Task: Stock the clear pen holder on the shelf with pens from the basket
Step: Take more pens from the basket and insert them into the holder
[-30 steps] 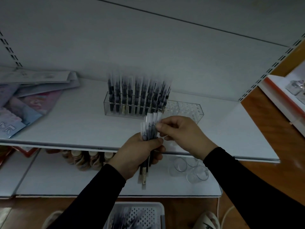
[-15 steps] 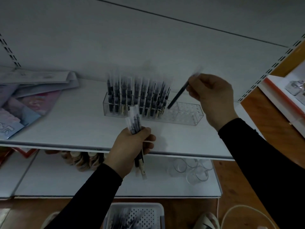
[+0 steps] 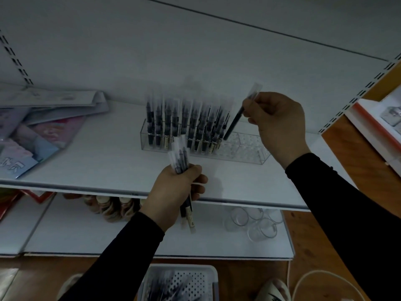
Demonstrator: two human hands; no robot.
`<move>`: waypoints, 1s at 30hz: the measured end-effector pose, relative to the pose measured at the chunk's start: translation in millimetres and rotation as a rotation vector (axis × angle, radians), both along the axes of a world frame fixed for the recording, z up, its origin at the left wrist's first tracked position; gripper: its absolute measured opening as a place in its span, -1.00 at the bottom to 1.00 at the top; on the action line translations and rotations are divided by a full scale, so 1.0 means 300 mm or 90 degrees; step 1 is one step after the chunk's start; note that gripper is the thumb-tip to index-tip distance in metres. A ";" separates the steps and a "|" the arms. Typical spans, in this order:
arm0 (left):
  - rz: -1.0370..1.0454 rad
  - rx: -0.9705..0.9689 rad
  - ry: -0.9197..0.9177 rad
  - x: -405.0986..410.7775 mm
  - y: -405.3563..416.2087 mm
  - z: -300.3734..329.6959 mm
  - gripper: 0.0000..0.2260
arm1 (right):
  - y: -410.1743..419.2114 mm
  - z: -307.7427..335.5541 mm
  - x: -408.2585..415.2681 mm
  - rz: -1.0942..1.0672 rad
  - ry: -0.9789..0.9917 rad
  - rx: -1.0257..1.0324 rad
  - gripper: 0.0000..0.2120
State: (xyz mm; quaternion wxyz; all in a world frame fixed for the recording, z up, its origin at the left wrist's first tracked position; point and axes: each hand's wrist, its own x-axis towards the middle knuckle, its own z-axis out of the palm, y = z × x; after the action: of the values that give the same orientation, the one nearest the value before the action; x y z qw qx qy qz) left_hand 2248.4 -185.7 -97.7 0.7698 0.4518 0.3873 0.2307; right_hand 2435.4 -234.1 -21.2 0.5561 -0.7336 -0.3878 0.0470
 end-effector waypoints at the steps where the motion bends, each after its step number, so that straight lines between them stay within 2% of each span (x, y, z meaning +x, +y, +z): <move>1: 0.000 0.001 -0.001 0.000 0.000 0.001 -0.92 | 0.000 -0.001 -0.001 0.001 -0.004 -0.003 -0.88; 14: 0.002 0.003 0.003 0.002 0.002 0.000 -0.92 | 0.011 -0.024 0.006 -0.003 0.002 -0.004 -0.86; 21: 0.001 0.003 0.003 0.001 0.000 0.007 -0.92 | 0.011 -0.078 -0.013 0.001 -0.031 -0.062 -0.96; 30: -0.004 0.001 0.015 -0.001 0.000 0.010 -0.92 | -0.001 -0.122 -0.024 -0.011 -0.019 -0.104 -0.93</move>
State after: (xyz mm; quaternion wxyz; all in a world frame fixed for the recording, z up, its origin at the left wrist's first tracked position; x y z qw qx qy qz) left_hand 2248.2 -185.6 -94.7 0.7654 0.4563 0.3948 0.2236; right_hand 2428.4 -234.4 -57.8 0.4891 -0.7803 -0.3847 0.0627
